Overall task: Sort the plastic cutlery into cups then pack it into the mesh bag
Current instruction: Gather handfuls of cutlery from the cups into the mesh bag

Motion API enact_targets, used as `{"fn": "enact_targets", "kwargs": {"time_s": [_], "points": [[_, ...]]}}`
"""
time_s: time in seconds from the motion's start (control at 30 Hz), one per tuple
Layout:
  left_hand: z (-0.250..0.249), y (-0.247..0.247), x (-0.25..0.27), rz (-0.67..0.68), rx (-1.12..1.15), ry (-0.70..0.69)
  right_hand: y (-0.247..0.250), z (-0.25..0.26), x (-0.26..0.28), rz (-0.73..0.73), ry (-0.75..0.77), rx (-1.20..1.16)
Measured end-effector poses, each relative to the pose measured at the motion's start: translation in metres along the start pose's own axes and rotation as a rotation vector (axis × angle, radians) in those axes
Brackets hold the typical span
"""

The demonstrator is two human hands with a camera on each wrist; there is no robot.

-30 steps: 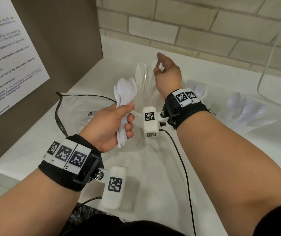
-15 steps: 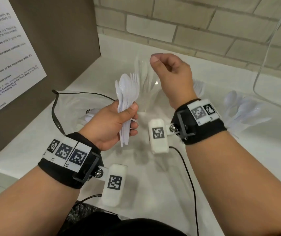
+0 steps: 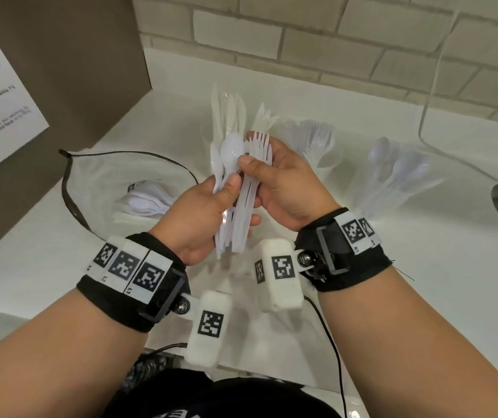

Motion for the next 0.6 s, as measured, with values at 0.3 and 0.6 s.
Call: {"fn": "enact_targets", "kwargs": {"time_s": [0.3, 0.6], "points": [[0.003, -0.011, 0.002, -0.040, -0.027, -0.019, 0.008, -0.002, 0.010, -0.104, -0.125, -0.263], [0.007, -0.004, -0.001, -0.139, -0.282, -0.057, 0.043, -0.002, 0.010, -0.484, -0.103, -0.166]]}}
Point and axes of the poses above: each hand's wrist, its own x-axis away from the middle knuckle, its own y-axis out of the back of the hand, z = x × y, the point moved 4 cm from there along -x, towards the middle knuckle, and after that the axes turned 3 degrees about x, right-handed, at the moved point
